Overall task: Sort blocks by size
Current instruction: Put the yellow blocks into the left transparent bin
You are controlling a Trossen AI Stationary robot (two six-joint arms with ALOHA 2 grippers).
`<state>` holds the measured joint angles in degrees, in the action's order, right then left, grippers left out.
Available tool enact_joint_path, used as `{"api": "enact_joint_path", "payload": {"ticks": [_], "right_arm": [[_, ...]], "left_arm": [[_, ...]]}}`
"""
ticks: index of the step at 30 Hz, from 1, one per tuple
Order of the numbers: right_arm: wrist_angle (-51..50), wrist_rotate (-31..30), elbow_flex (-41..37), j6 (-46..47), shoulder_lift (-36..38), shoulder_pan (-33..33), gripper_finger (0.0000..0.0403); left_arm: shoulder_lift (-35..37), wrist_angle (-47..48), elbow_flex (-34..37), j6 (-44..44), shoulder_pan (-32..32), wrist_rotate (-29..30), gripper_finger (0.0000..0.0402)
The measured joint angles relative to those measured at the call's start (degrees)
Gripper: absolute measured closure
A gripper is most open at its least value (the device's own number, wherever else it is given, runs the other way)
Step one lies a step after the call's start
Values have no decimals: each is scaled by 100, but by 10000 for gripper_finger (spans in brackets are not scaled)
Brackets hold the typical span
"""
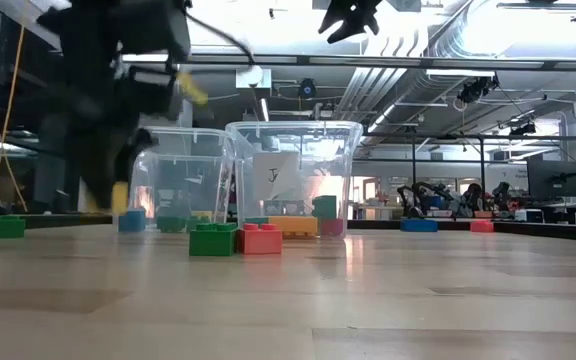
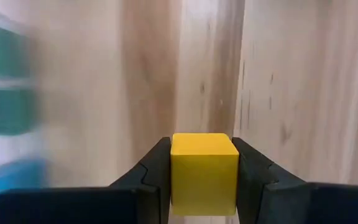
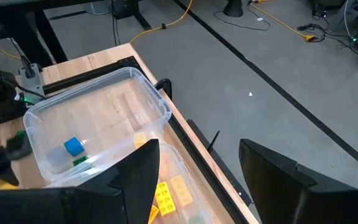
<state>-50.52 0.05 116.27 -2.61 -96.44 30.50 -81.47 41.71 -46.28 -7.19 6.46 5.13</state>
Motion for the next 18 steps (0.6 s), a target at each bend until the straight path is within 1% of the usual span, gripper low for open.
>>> {"api": "enact_joint_path", "payload": {"ticks": [3,4,5,6,7,9,10,11,12,14,16,18], "right_arm": [[6,0,0,-31,0,2,185],[12,1,0,-31,0,2,185],[11,1,0,-32,0,2,185],[6,1,0,-34,0,2,185],[9,0,0,-35,0,0,185],[13,0,0,-41,0,2,185],[17,0,0,-41,0,2,185],[19,0,0,-43,0,2,185],[34,0,0,-44,0,2,185],[74,1,0,-44,0,1,185],[114,0,0,-44,0,2,185],[114,0,0,-44,0,2,185]], "left_arm": [[800,220,-320,73,-260,-125,312],[1078,153,-453,74,-362,-120,312],[1342,90,-592,66,-461,21,312],[1580,23,-723,8,-557,353,312],[1802,-30,-833,-75,-656,810,312],[2158,-133,-945,-150,-887,1943,312],[2279,-121,-951,-125,-1048,2417,312],[2351,-19,-939,-69,-1259,2700,312],[2390,121,-908,0,-1484,2802,312],[2361,456,-788,17,-2023,2666,310],[2230,621,-648,-109,-2488,2326,293],[2077,647,-627,-284,-2851,1873,265]]}}
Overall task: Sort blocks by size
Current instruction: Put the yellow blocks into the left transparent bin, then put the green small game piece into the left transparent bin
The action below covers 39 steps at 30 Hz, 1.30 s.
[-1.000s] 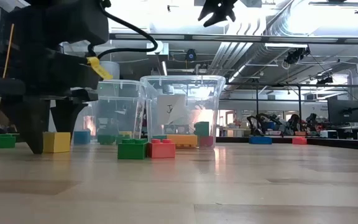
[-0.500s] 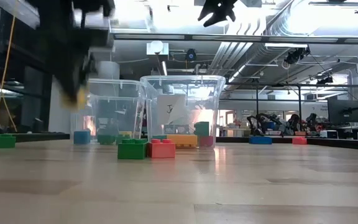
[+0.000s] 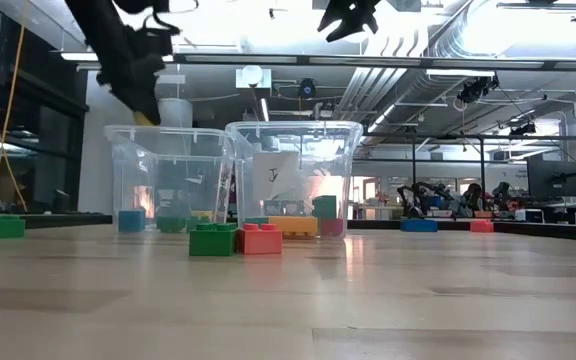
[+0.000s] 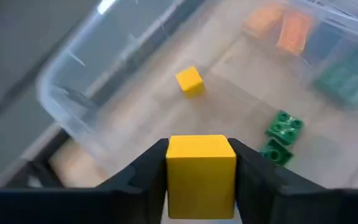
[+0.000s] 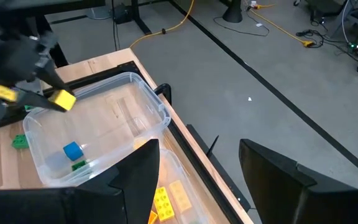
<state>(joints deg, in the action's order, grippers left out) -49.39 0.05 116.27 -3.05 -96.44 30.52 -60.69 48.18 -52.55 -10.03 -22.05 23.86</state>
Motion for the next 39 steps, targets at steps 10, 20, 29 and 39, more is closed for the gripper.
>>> {"api": "enact_joint_path", "payload": {"ticks": [10,20,29,39], "right_arm": [[33,0,0,0,0,0,185],[-79,0,0,-33,-37,6,185],[-56,46,-2,-45,-426,27,185],[164,259,-7,65,-675,27,185]], "left_arm": [[-460,71,-1130,153,-428,-1245,125],[-307,2540,-1109,-1518,1285,-1688,127],[-378,2986,433,-5171,2990,-1951,129],[-892,2044,790,-5333,2601,-1771,144]]}}
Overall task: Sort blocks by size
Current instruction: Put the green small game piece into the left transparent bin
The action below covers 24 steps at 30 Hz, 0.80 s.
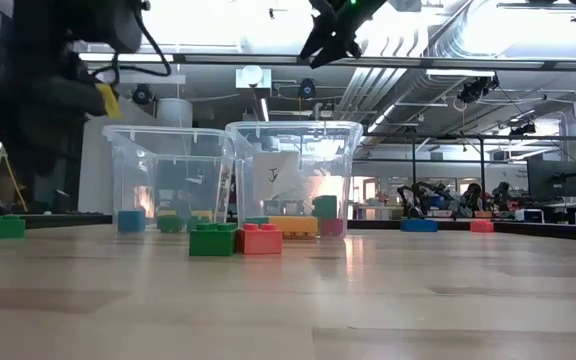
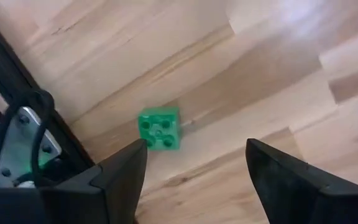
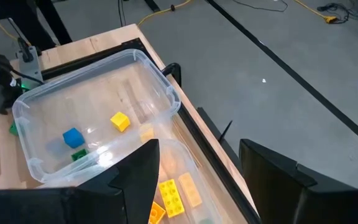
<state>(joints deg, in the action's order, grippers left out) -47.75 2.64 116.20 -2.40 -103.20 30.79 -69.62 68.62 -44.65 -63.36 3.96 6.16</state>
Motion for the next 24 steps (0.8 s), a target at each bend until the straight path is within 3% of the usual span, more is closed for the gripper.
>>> {"api": "enact_joint_path", "payload": {"ticks": [6,8,15,24], "right_arm": [[50,-1,0,87,0,-2,185],[53,-1,0,81,0,-2,185],[42,-1,0,88,0,-2,185],[40,-1,0,42,0,-2,185]], "left_arm": [[-468,-587,1,1973,253,109,154],[-675,-647,-1,2230,361,307,156],[-1660,-124,1,834,276,372,156],[-2135,-262,1,327,328,-107,170]]}}
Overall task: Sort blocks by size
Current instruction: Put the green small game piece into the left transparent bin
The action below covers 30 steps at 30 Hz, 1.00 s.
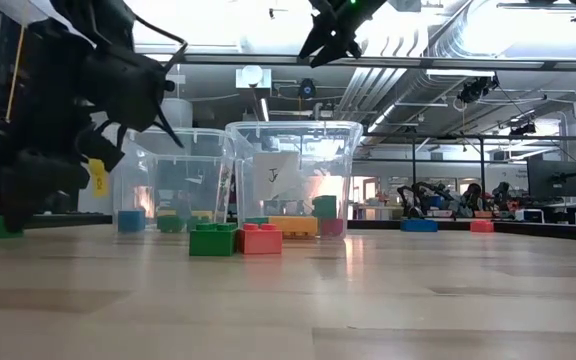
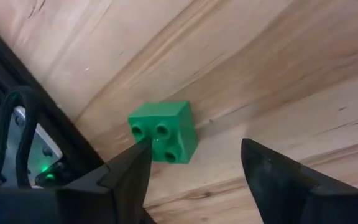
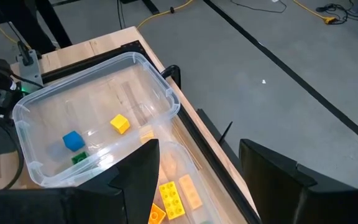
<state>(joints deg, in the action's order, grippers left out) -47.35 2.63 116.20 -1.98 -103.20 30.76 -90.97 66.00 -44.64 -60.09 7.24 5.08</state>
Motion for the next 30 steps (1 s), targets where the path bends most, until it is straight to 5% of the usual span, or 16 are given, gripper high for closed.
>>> {"api": "enact_joint_path", "payload": {"ticks": [12,20,26,30], "right_arm": [[-62,0,2,-94,0,0,185],[-77,0,4,-107,0,0,185],[-77,1,4,-106,0,0,185],[-85,96,7,-107,0,2,185]], "left_arm": [[80,26,186,-296,33,61,386],[419,-354,190,-659,35,52,399],[723,-1911,55,439,88,36,401],[870,-2102,-124,1430,86,46,401]]}}
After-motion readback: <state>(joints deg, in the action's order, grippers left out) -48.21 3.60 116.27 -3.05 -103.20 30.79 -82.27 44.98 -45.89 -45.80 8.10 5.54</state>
